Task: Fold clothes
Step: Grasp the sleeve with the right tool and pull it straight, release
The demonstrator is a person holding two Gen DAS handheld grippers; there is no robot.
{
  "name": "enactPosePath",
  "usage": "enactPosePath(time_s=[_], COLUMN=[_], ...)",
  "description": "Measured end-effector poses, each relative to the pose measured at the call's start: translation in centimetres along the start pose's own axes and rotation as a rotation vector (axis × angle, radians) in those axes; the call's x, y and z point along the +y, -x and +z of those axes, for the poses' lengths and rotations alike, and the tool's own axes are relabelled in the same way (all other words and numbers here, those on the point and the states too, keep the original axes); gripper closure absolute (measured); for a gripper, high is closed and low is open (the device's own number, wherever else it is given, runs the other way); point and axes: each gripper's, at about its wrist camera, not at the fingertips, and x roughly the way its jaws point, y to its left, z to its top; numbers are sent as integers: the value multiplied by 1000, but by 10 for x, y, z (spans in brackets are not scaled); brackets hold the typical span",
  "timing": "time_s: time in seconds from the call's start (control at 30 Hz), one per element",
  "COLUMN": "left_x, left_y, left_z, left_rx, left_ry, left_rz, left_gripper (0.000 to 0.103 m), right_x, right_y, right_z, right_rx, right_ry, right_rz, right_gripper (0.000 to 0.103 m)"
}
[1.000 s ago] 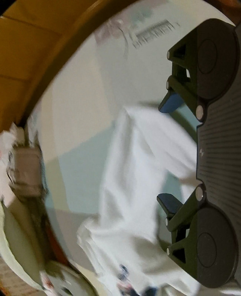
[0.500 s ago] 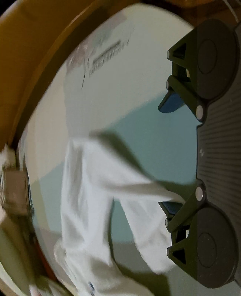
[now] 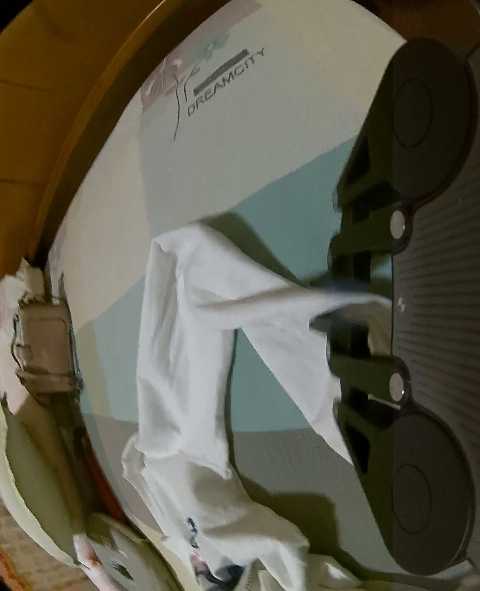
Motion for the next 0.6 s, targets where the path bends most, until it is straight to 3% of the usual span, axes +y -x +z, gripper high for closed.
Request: enactPosePath(time_s=[0.13, 0.47, 0.6], left_x=[0, 0, 0], left_y=[-2, -4, -4], left_z=[0, 4, 5], left_rx=[7, 3, 7], left_ry=[3, -1, -1], left_rz=[2, 7, 14], left_gripper=[23, 23, 23], right_x=[-15, -92, -117], right_y=[-2, -18, -19], right_z=[11, 77, 108], right_rx=[6, 4, -17], right_ry=[44, 141, 128], right_rz=[-53, -392, -457], right_gripper=[95, 96, 96])
